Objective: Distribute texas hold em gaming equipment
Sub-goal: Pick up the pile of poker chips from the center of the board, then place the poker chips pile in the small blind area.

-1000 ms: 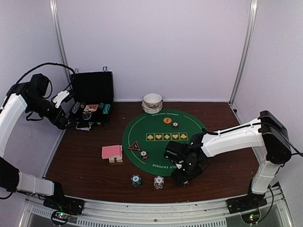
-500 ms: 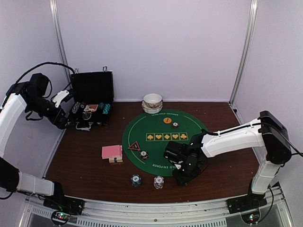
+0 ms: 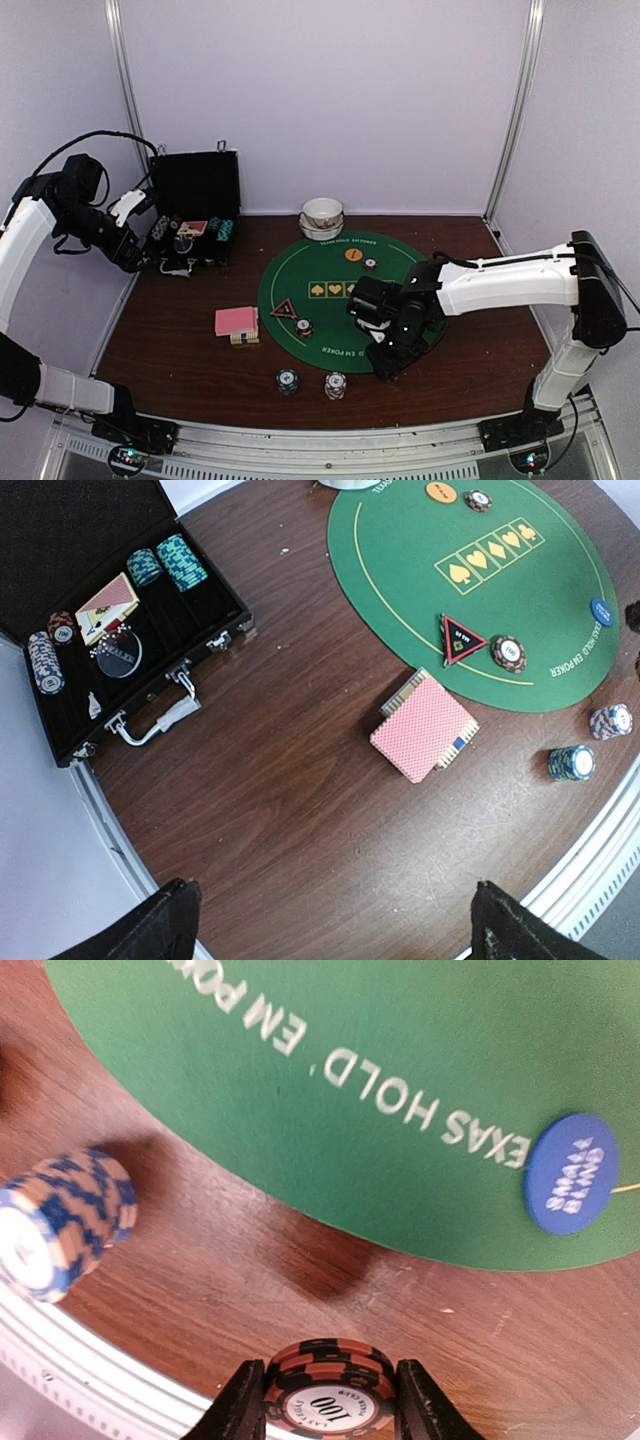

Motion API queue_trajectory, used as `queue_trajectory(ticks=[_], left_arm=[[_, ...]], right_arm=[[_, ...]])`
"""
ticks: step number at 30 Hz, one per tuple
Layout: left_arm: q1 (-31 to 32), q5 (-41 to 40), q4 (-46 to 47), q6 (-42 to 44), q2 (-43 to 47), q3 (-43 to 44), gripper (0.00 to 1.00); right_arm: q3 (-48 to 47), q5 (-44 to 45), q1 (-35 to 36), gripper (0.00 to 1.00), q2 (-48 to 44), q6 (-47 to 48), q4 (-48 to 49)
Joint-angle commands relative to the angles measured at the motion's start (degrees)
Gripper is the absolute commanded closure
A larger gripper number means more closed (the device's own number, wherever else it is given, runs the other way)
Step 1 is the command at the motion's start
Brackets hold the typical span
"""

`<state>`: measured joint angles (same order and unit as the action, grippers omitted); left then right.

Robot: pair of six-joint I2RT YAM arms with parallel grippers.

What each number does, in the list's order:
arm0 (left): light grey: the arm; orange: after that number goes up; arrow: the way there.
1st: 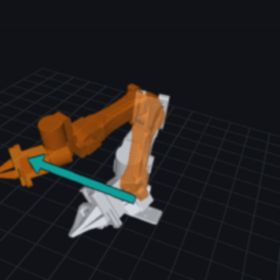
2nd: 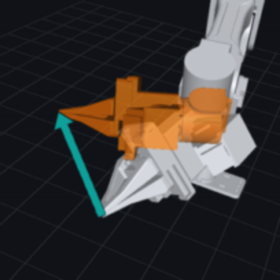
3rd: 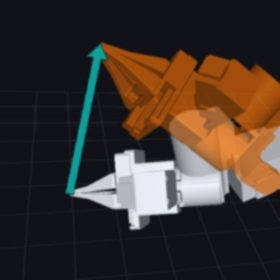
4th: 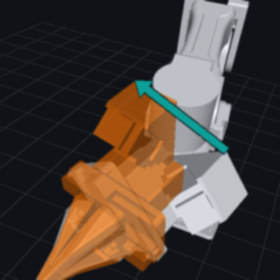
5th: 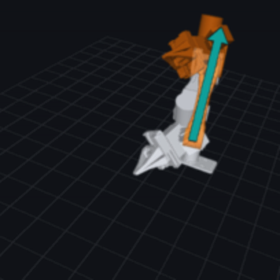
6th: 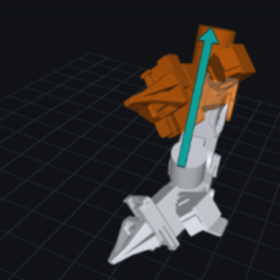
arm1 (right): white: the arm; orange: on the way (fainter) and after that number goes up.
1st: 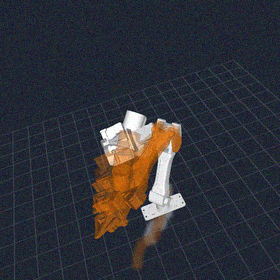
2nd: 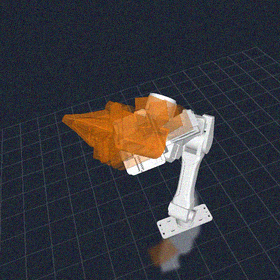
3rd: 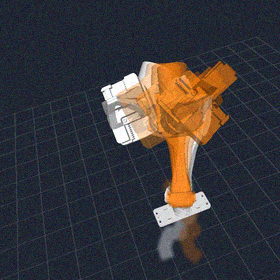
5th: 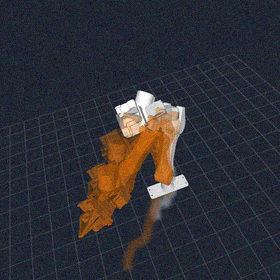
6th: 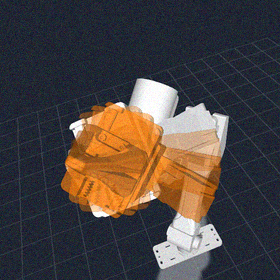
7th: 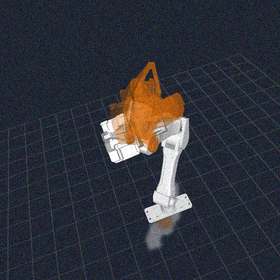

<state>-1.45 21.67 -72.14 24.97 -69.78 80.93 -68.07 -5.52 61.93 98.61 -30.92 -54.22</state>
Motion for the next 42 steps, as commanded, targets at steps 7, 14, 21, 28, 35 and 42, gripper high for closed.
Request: queue_trajectory(ticks=[7, 14, 21, 28, 35, 42], left_arm=[[-0.4, 0.3, 0.1, 0.2, 0.7, 1.3, 0.02], [-0.4, 0.6, 0.1, 0.2, 0.6, 1.2, 0.02], [-0.4, -0.2, 0.1, 0.6, 1.1, 1.0, 0.02], [-0.4, 0.3, 0.1, 0.5, 0.8, 0.9, 0.02], [-0.4, 0.7, 0.1, 0.5, 0.4, 0.9, 0.03], [-0.4, 0.2, 0.1, 0.6, 0.8, 0.5, 0.02]], right_arm=[[-4.2, 5.2, -13.6, 0.66, -3.4, 5.1, -4.7], [-3.7, 7.9, -21.1, 0.67, 2.3, 7.6, 1.2], [-2.5, 7.2, -24.7, 0.67, 6.2, 8.0, 5.2], [0.5, 6.6, -25.6, 0.67, 6.3, 7.9, 6.7], [2.1, 5.7, -25.8, 0.57, 6.3, 7.5, 7.9], [0.3, 6.5, -25.9, 0.26, 4.2, 7.7, 6.4]])
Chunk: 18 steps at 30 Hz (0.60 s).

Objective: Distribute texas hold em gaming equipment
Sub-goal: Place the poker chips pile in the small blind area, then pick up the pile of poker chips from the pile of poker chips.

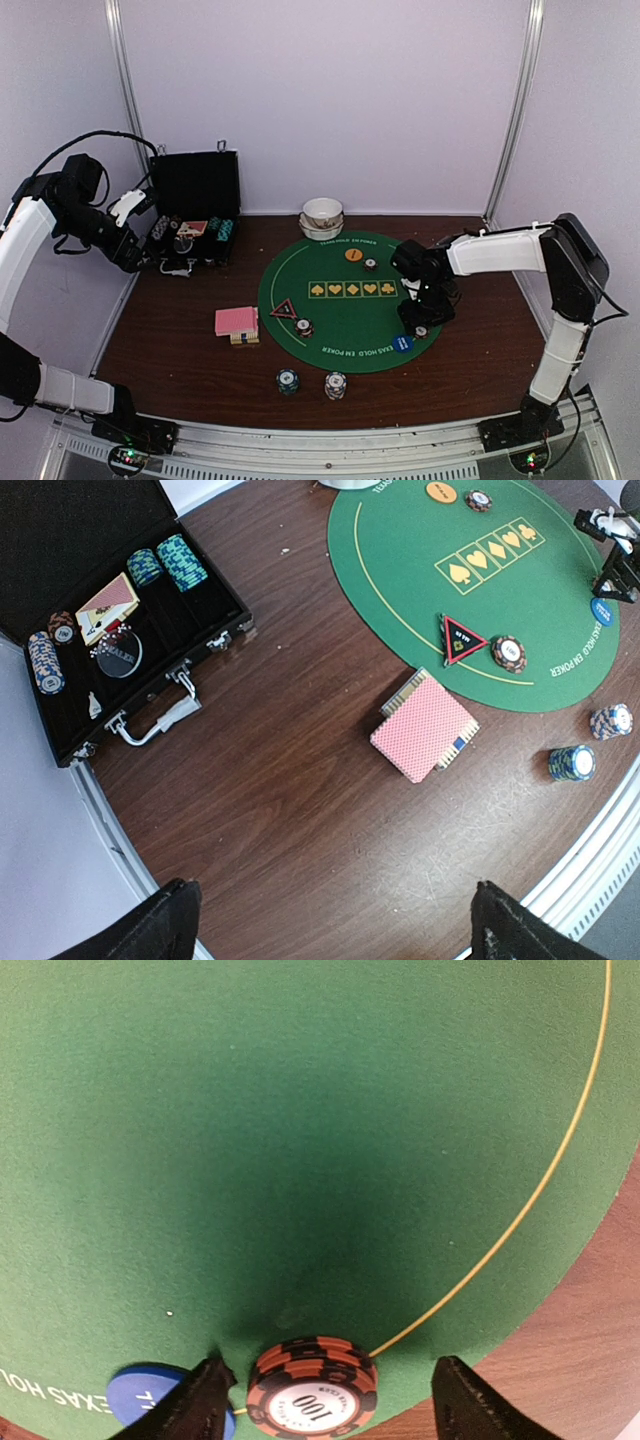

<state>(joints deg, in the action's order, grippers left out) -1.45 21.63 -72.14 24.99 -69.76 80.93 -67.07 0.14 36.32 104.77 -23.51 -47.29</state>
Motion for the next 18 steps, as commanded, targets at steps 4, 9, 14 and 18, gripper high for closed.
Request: queue_trajectory(ticks=[4, 9, 14, 18], left_arm=[[-0.4, 0.1, 0.2, 0.6, 0.8, 0.1, 0.02], [-0.4, -0.2, 1.9, 0.1, 1.3, -1.0, 0.02], [-0.4, -0.4, 3.4, 0.0, 1.7, -2.4, 0.02], [-0.4, -0.7, 4.1, -0.4, 1.8, -3.0, 0.02]], right_arm=[[-3.3, 1.6, 1.3, 0.23, -6.2, 1.0, -2.8], [-9.7, 2.3, 10.8, 0.18, -9.5, 2.3, -7.0], [-16.5, 0.2, 22.3, 0.12, -5.2, 1.5, -9.7], [-20.3, -2.0, 28.2, 0.07, -0.9, 1.7, -9.0]])
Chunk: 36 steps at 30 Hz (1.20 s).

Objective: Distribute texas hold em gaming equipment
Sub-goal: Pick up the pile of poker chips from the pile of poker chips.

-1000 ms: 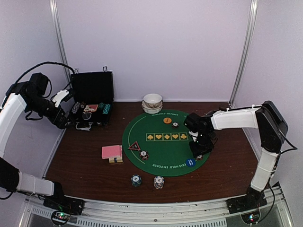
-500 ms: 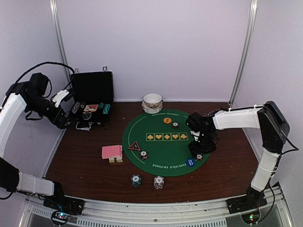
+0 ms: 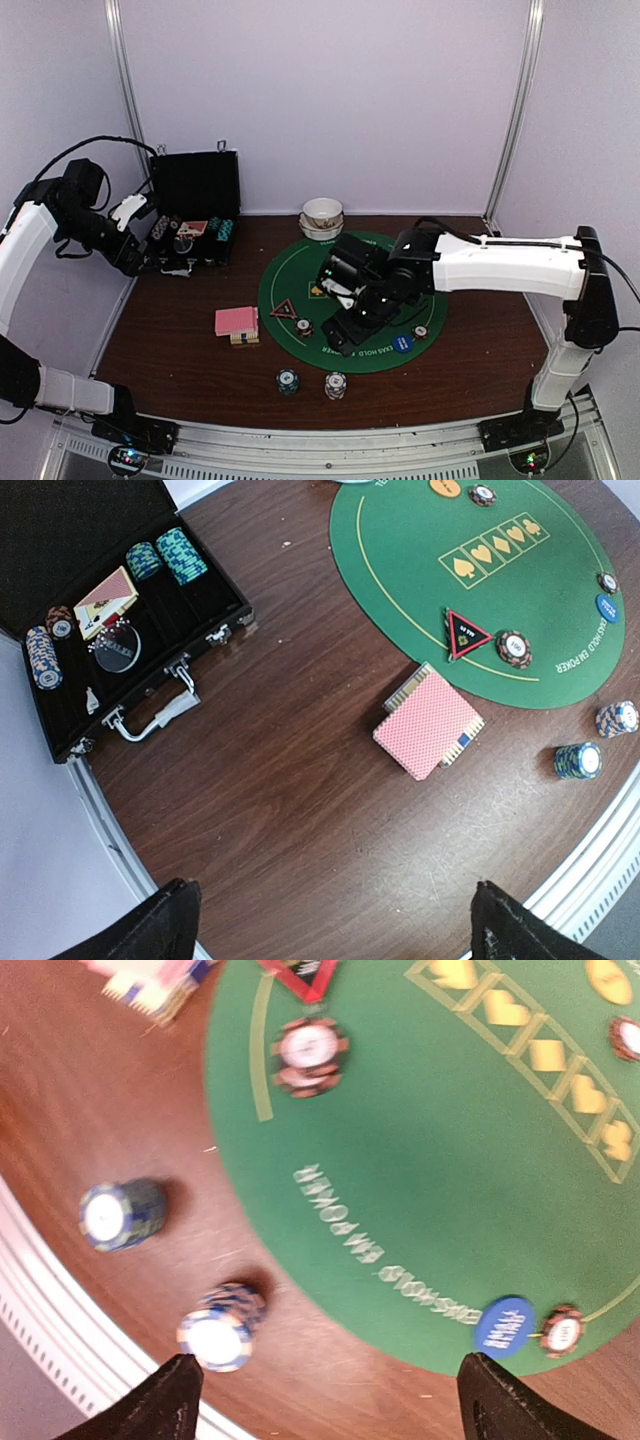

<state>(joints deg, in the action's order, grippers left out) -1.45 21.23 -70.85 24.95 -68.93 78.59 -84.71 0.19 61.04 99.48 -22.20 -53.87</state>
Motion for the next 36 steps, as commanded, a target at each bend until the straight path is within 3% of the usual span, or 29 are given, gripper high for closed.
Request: queue_trajectory(ticks=[1, 8, 13, 31, 36], left_arm=[[-0.4, -0.3, 2.8, -0.3, 0.9, -0.8, 0.02], [-0.4, 0.4, 2.7, -0.2, 1.7, -1.0, 0.02], [-0.4, 0.7, 2.4, -0.2, 1.9, -0.9, 0.03], [-0.4, 0.2, 2.1, 0.1, 1.8, 0.0, 0.02], [-0.4, 0.1, 2.0, 0.2, 1.8, 0.2, 0.03]], right_arm=[[-3.3, -2.7, 4.3, 0.06, 5.4, 0.6, -2.1], [-5.6, -5.8, 7.2, 0.03, 10.4, 3.5, -1.6], [-6.0, -7.2, 7.7, 0.06, 12.6, 4.5, -2.0], [-5.5, -9.1, 7.9, 0.3, 16.1, 4.7, -1.2], [-5.1, -9.7, 7.9, 0.32, 16.6, 4.7, -0.9]])
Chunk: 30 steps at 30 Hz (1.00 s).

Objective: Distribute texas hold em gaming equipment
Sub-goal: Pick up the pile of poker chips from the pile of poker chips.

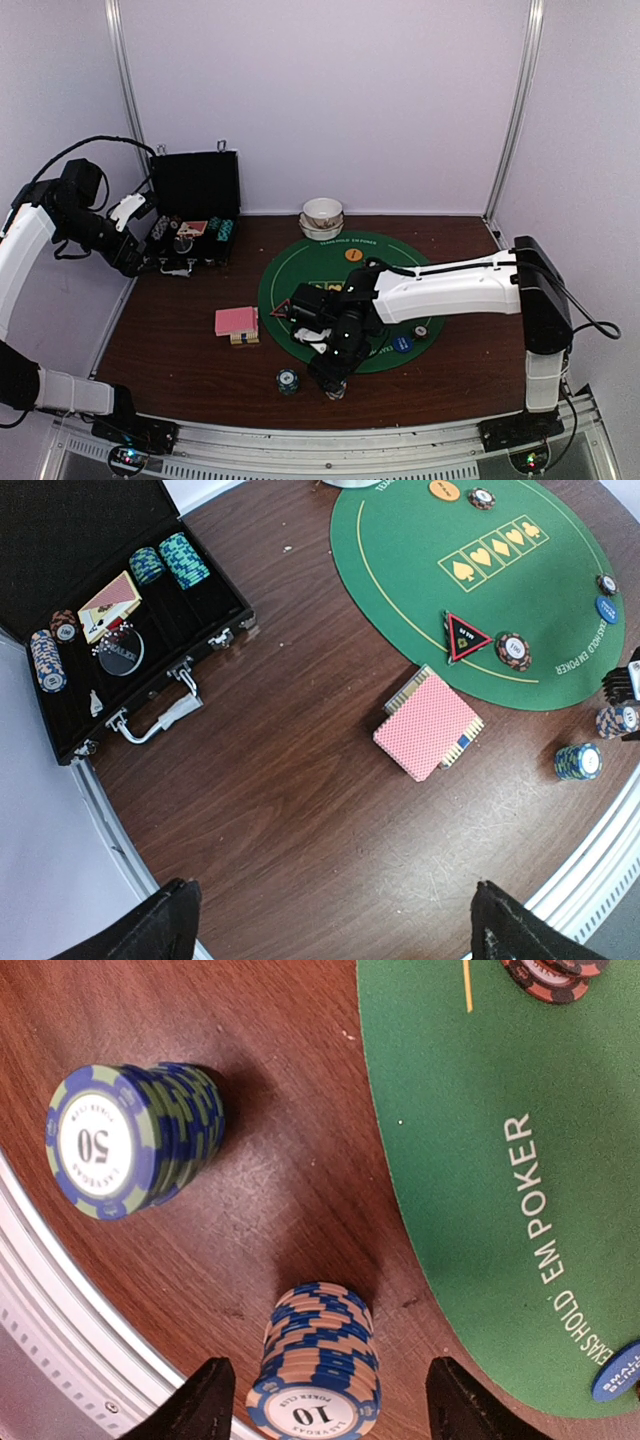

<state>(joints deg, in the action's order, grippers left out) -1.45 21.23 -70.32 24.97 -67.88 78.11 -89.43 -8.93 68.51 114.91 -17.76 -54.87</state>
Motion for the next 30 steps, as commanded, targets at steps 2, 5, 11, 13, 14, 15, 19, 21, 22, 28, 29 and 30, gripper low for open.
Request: queue_trajectory(ticks=[2, 5, 11, 13, 14, 15, 19, 21, 22, 28, 29, 30], left_arm=[[-0.4, 0.0, 1.4, 0.3, 0.7, 0.8, 0.02], [-0.4, -0.1, 1.3, 0.4, 0.7, 0.8, 0.02], [-0.4, -0.2, 1.3, 0.4, 0.7, 0.7, 0.03], [-0.5, -0.4, 1.3, 0.4, 0.7, 0.7, 0.03], [-0.4, -0.3, 1.3, 0.4, 0.7, 0.8, 0.02], [-0.4, -0.4, 1.3, 0.4, 0.7, 0.8, 0.03], [-0.4, -0.3, 1.3, 0.4, 0.7, 0.9, 0.02], [-0.4, -0.4, 1.3, 0.4, 0.8, 0.8, 0.02], [-0.5, -0.4, 1.3, 0.4, 0.8, 0.8, 0.02], [-0.4, -0.3, 1.1, 0.5, 0.8, 1.0, 0.03], [-0.5, -0.4, 1.0, 0.6, 0.8, 1.0, 0.02], [-0.4, -0.3, 1.0, 0.6, 0.7, 1.1, 0.02]], right_arm=[[-0.1, -0.7, 0.5, 0.32, 1.2, 0.3, 0.3], [0.0, -1.1, 0.5, 0.34, 1.3, 0.3, 0.4], [0.0, -1.2, 0.4, 0.43, 1.3, 0.2, 0.5], [0.1, -1.2, 0.5, 0.49, 1.2, 0.1, 0.5], [0.1, -1.2, 0.4, 0.51, 1.2, 0.1, 0.5], [0.1, -1.2, 0.5, 0.55, 1.2, 0.1, 0.6], [0.2, -1.2, 0.5, 0.64, 1.1, 0.0, 0.5], [0.2, -1.1, 0.5, 0.66, 0.9, 0.0, 0.3], [0.0, -0.9, 0.4, 0.66, 0.9, 0.1, 0.1], [-2.4, -0.2, 0.5, 0.69, -0.4, 0.3, -2.4], [-3.0, 0.1, 0.5, 0.7, -0.7, 0.5, -2.9], [-3.8, 0.6, 0.5, 0.71, -1.0, 0.6, -3.7]])
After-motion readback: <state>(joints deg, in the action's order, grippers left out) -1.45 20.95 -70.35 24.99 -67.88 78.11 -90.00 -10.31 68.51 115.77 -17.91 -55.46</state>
